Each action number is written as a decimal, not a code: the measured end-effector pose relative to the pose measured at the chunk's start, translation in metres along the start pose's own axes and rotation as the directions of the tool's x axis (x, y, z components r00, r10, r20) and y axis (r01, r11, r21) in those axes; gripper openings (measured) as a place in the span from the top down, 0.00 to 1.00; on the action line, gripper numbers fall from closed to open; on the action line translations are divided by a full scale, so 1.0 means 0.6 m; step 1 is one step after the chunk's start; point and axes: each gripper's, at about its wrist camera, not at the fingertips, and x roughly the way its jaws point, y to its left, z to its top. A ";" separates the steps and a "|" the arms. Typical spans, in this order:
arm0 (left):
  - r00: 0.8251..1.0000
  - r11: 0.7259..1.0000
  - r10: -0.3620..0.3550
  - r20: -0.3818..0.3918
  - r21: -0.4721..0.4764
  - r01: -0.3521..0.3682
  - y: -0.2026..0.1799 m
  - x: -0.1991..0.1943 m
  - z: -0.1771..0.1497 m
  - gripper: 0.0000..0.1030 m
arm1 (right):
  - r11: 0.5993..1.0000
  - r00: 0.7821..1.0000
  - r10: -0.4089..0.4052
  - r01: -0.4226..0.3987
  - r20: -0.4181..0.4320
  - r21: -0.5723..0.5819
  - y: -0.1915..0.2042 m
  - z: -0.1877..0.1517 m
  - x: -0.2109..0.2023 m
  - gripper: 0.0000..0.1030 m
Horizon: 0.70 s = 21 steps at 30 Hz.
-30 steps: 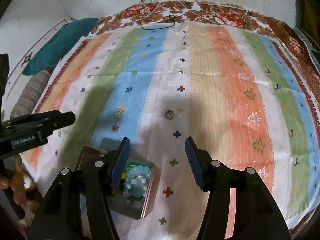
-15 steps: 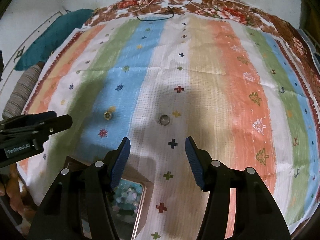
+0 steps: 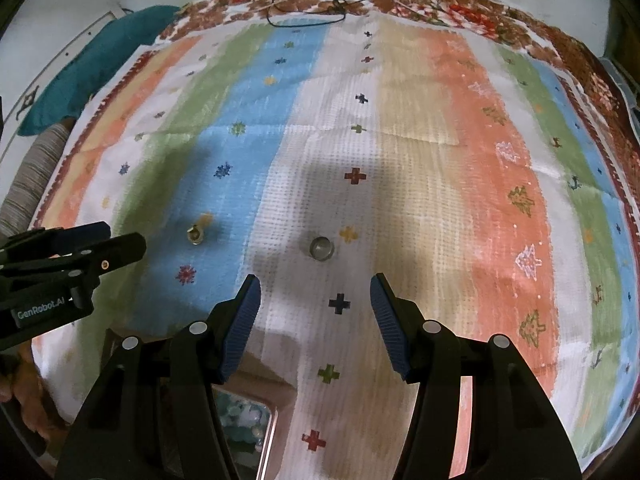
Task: Organize jewelry
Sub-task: 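Move left tool to small gold charm while right tool moves to silver ring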
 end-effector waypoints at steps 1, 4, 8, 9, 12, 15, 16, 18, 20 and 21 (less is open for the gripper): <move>1.000 1.000 0.003 -0.003 -0.003 -0.003 0.001 0.004 0.002 0.46 | 1.000 1.000 -0.003 0.003 -0.004 -0.002 0.000 0.002 0.005 0.45; 1.000 1.000 -0.007 -0.012 -0.023 0.006 0.007 0.014 0.006 0.46 | 1.000 1.000 -0.007 0.007 -0.011 -0.001 0.000 0.006 0.014 0.45; 0.999 0.999 -0.019 -0.028 -0.036 0.018 0.010 0.027 0.011 0.46 | 1.000 1.000 -0.005 0.006 -0.022 0.003 0.000 0.012 0.025 0.45; 0.999 0.999 -0.020 -0.032 -0.038 0.019 0.010 0.032 0.013 0.46 | 1.000 1.000 -0.004 0.004 -0.028 0.005 0.000 0.014 0.029 0.45; 0.999 0.999 -0.024 -0.044 -0.036 0.023 0.009 0.042 0.015 0.46 | 1.000 0.999 -0.002 0.002 -0.038 0.006 -0.001 0.017 0.038 0.45; 0.998 0.999 -0.026 -0.055 -0.024 0.025 0.007 0.051 0.018 0.46 | 1.000 0.999 0.000 0.000 -0.044 0.005 -0.001 0.020 0.045 0.45; 0.998 1.000 -0.025 -0.059 -0.019 0.024 0.006 0.055 0.020 0.46 | 1.000 0.999 0.002 -0.001 -0.046 0.006 -0.002 0.021 0.047 0.45; 0.998 1.000 -0.020 -0.063 -0.020 0.019 0.006 0.061 0.021 0.46 | 1.000 0.998 0.006 -0.006 -0.054 0.010 -0.003 0.024 0.054 0.45; 0.997 1.000 -0.021 -0.069 -0.020 0.020 0.007 0.067 0.024 0.47 | 1.000 0.998 0.002 -0.001 -0.066 0.014 -0.005 0.026 0.064 0.49; 0.997 1.000 -0.022 -0.071 -0.020 0.021 0.007 0.069 0.025 0.47 | 1.000 0.998 0.000 0.001 -0.071 0.015 -0.006 0.026 0.068 0.50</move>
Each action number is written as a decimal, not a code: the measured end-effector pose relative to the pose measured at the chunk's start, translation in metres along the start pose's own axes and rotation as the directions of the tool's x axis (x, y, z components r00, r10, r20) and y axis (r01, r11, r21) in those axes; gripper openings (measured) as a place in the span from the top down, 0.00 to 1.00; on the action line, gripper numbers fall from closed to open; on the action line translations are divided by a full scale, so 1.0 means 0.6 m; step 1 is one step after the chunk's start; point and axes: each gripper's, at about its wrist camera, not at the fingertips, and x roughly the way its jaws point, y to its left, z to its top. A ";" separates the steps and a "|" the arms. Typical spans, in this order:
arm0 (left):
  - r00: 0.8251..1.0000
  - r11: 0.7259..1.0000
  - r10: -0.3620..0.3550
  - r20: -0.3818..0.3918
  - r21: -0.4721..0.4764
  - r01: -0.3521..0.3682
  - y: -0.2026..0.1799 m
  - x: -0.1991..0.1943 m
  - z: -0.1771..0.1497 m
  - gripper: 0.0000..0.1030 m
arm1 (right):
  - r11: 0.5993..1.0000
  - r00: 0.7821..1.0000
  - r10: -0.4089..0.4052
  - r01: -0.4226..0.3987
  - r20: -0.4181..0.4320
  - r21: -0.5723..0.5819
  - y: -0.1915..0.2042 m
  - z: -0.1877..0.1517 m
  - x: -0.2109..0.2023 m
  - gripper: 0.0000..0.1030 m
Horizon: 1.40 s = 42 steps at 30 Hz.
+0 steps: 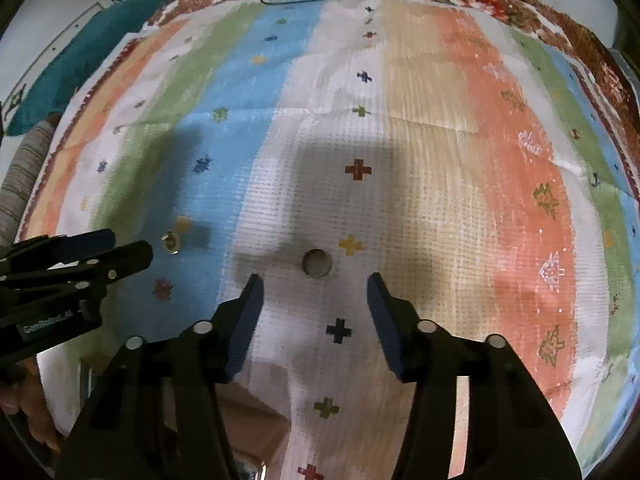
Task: Organize jewelry
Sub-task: 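Move left tool to small gold charm while right tool moves to silver ring, then close left tool on gold charm while right tool grasps silver ring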
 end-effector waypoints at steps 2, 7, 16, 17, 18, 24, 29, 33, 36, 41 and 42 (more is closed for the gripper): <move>1.000 1.000 -0.001 -0.007 -0.002 0.001 0.001 0.005 0.003 0.48 | 1.000 1.000 -0.005 0.005 -0.008 0.003 -0.003 0.002 0.008 0.51; 1.000 1.000 0.001 -0.029 0.025 0.000 -0.005 0.020 0.008 0.48 | 1.000 1.000 -0.002 0.002 -0.017 0.013 -0.008 0.008 0.020 0.51; 0.998 1.000 -0.004 -0.055 0.010 0.004 0.002 0.042 0.021 0.52 | 1.000 1.000 -0.005 0.004 -0.031 -0.004 0.001 0.018 0.035 0.54; 0.998 1.000 -0.007 -0.058 0.006 0.008 0.003 0.044 0.022 0.52 | 1.000 0.999 -0.009 0.008 -0.035 -0.009 0.001 0.018 0.038 0.55; 0.998 1.000 -0.013 -0.063 0.002 0.013 0.005 0.046 0.023 0.52 | 1.000 0.999 -0.012 0.012 -0.038 -0.010 0.000 0.019 0.040 0.56; 0.996 1.000 -0.025 -0.089 0.017 0.026 0.003 0.061 0.029 0.58 | 1.000 0.999 -0.011 0.010 -0.048 -0.015 0.001 0.024 0.048 0.62; 0.994 0.999 -0.033 -0.104 0.011 0.035 0.005 0.075 0.035 0.67 | 0.999 0.998 -0.019 0.018 -0.052 -0.034 0.008 0.026 0.054 0.67; 0.994 0.999 -0.025 -0.104 0.021 0.027 0.004 0.077 0.037 0.68 | 0.999 0.998 -0.020 0.018 -0.052 -0.038 0.006 0.027 0.055 0.74; 0.995 1.000 -0.008 -0.103 0.029 0.011 -0.003 0.084 0.041 0.75 | 0.999 0.998 -0.016 0.014 -0.056 -0.040 0.005 0.025 0.057 0.79; 0.994 0.999 -0.004 -0.109 0.035 0.008 -0.001 0.085 0.041 0.84 | 0.998 0.998 -0.020 0.017 -0.060 -0.052 0.010 0.024 0.056 0.80; 0.994 0.999 -0.005 -0.110 0.034 0.009 0.000 0.084 0.042 0.84 | 0.998 0.998 -0.021 0.018 -0.060 -0.054 0.010 0.023 0.055 0.80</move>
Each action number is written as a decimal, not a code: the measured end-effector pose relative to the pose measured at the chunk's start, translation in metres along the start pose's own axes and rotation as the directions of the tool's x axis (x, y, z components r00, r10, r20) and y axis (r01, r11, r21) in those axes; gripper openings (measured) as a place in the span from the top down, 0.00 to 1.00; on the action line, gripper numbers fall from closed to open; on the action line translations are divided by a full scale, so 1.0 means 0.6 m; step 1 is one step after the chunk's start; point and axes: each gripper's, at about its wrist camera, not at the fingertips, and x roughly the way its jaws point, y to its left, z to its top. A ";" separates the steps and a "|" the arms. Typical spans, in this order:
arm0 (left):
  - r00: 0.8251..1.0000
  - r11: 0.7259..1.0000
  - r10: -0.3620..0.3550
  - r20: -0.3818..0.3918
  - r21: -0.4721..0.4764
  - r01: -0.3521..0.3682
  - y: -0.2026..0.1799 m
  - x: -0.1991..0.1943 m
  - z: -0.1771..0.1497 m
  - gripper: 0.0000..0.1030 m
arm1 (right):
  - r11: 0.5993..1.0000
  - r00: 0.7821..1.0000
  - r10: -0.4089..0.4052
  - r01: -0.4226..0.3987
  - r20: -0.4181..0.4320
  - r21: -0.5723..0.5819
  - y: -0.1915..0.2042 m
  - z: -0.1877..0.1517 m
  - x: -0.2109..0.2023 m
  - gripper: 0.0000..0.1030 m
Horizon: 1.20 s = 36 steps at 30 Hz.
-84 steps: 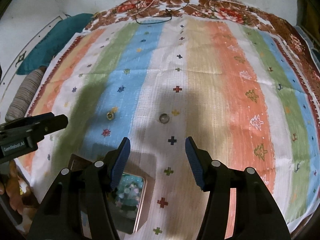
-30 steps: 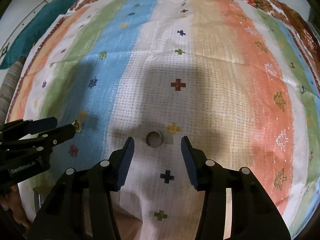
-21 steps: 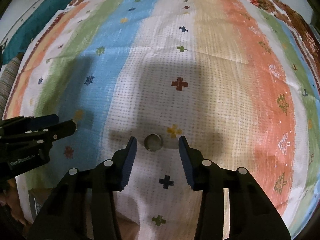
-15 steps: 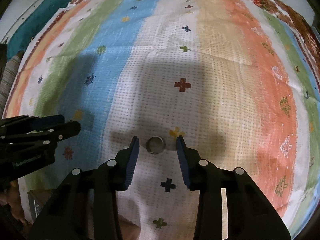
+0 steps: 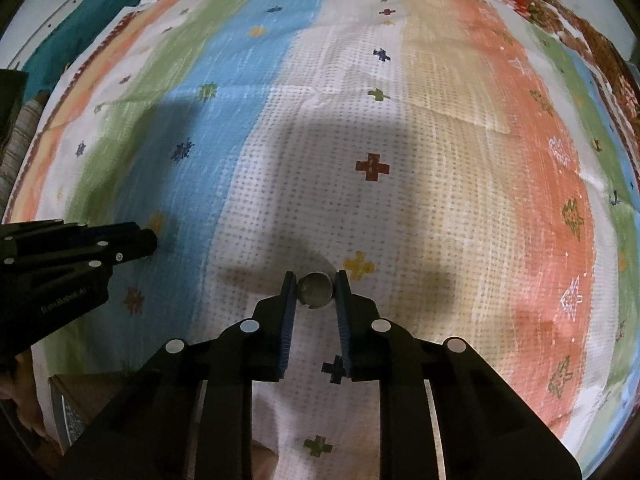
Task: Organize jewelry
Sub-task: 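Close left tool on gold charm while right tool grasps silver ring, then lift and carry the gold charm and silver ring over the tin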
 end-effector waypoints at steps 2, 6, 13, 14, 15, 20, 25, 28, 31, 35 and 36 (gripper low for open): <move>1.000 1.000 -0.001 0.000 0.000 0.001 0.009 -0.005 -0.005 0.84 | 1.000 1.000 0.001 -0.001 -0.001 0.000 -0.001 -0.001 -0.001 0.80; 1.000 1.000 -0.006 -0.001 0.001 0.006 0.014 -0.008 -0.004 0.85 | 1.000 1.000 0.001 -0.001 0.008 0.006 -0.001 -0.001 -0.004 0.81; 1.000 1.000 -0.002 0.011 0.007 0.002 0.025 -0.025 -0.011 0.85 | 1.000 1.000 -0.001 0.000 0.022 0.014 -0.002 -0.005 -0.018 0.81; 1.000 1.000 -0.002 0.012 0.008 0.002 0.025 -0.026 -0.010 0.85 | 1.000 1.000 -0.002 0.002 0.022 0.013 -0.002 -0.006 -0.019 0.81; 1.000 1.000 -0.003 0.015 0.010 0.003 0.025 -0.029 -0.011 0.85 | 1.000 1.000 -0.003 0.003 0.022 0.014 -0.001 -0.007 -0.020 0.81; 0.999 1.000 -0.012 0.033 0.015 0.012 0.014 -0.044 -0.009 0.85 | 1.000 0.999 -0.001 0.001 0.033 0.008 0.003 -0.006 -0.028 0.81; 0.998 1.000 -0.014 0.055 0.018 0.013 0.010 -0.065 -0.020 0.85 | 1.000 0.999 -0.005 0.004 0.045 0.003 0.008 -0.018 -0.042 0.81; 0.997 1.000 -0.009 0.071 0.029 0.007 0.005 -0.080 -0.031 0.85 | 1.000 0.998 -0.006 0.006 0.057 0.002 0.011 -0.025 -0.054 0.81; 0.996 0.999 0.001 0.088 0.040 -0.004 0.002 -0.093 -0.041 0.85 | 1.000 0.998 -0.004 0.004 0.070 0.003 0.012 -0.030 -0.066 0.81; 0.995 0.998 0.012 0.098 0.052 -0.017 -0.009 -0.100 -0.049 0.85 | 1.000 0.997 -0.003 0.003 0.080 0.002 0.015 -0.036 -0.076 0.80; 0.995 0.998 0.012 0.099 0.053 -0.017 -0.013 -0.100 -0.049 0.85 | 1.000 0.997 -0.001 0.000 0.084 0.003 0.015 -0.037 -0.080 0.81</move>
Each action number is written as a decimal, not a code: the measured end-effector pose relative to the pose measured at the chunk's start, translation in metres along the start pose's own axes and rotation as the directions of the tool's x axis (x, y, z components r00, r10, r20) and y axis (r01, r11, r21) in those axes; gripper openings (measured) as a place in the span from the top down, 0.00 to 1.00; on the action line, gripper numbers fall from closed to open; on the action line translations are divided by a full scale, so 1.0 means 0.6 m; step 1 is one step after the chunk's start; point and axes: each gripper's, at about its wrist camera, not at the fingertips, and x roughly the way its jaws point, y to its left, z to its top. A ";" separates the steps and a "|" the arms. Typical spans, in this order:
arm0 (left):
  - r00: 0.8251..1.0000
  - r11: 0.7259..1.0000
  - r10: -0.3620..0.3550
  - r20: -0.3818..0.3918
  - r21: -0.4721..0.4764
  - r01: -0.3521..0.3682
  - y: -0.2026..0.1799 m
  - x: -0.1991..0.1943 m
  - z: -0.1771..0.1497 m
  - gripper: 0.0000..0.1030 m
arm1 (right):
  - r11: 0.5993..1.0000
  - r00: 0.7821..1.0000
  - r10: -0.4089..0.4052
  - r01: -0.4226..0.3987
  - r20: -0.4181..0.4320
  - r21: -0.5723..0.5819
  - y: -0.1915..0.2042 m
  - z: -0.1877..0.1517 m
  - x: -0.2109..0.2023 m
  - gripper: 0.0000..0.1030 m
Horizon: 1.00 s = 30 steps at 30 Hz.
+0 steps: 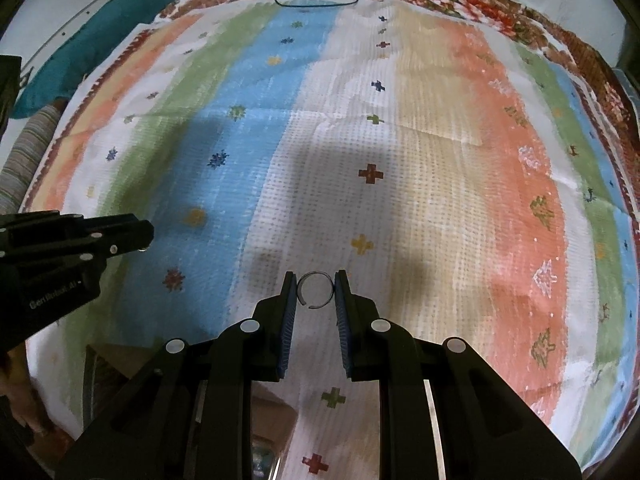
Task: Organize jewelry
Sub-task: 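Lift and carry the gold charm and silver ring over the tin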
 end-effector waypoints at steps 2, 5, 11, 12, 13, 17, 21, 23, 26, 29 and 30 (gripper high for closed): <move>1.000 1.000 0.008 0.007 0.007 -0.008 -0.007 -0.005 -0.003 0.85 | 1.000 1.000 0.000 0.000 0.005 0.001 0.001 -0.002 -0.005 0.81; 1.000 1.000 0.010 0.017 0.016 -0.011 -0.012 -0.013 -0.008 0.85 | 1.000 1.000 -0.003 0.003 0.011 0.001 0.001 -0.006 -0.012 0.81; 0.999 0.999 0.026 0.040 0.030 -0.028 -0.022 -0.030 -0.019 0.85 | 1.000 1.000 -0.003 0.002 0.024 0.012 0.000 -0.014 -0.027 0.80; 0.999 0.999 0.030 0.043 0.034 -0.032 -0.023 -0.033 -0.021 0.85 | 1.000 1.000 -0.004 0.003 0.028 0.011 0.000 -0.015 -0.031 0.81; 0.998 0.998 0.037 0.048 0.042 -0.039 -0.024 -0.036 -0.023 0.85 | 1.000 0.999 -0.005 0.004 0.032 0.011 0.000 -0.017 -0.034 0.81; 0.995 0.996 0.057 0.078 0.065 -0.062 -0.025 -0.054 -0.028 0.85 | 1.000 0.998 -0.028 0.029 0.059 -0.006 0.003 -0.021 -0.051 0.80; 0.994 0.997 0.043 0.100 0.065 -0.049 -0.025 -0.074 -0.036 0.85 | 1.000 0.996 -0.026 0.026 0.081 -0.006 0.005 -0.026 -0.066 0.81; 0.994 0.997 0.038 0.107 0.068 -0.045 -0.027 -0.081 -0.041 0.85 | 1.000 0.995 -0.029 0.029 0.099 0.001 0.007 -0.029 -0.075 0.81; 0.991 0.996 0.044 0.127 0.077 -0.054 -0.030 -0.093 -0.050 0.85 | 1.000 0.993 -0.030 0.031 0.116 0.001 0.010 -0.036 -0.088 0.81; 0.988 0.994 0.042 0.147 0.090 -0.056 -0.033 -0.108 -0.061 0.85 | 1.000 0.991 -0.021 0.021 0.129 0.000 0.013 -0.044 -0.101 0.81; 0.988 0.994 0.038 0.150 0.091 -0.052 -0.034 -0.111 -0.063 0.85 | 1.000 0.991 -0.017 0.017 0.135 0.000 0.014 -0.048 -0.107 0.81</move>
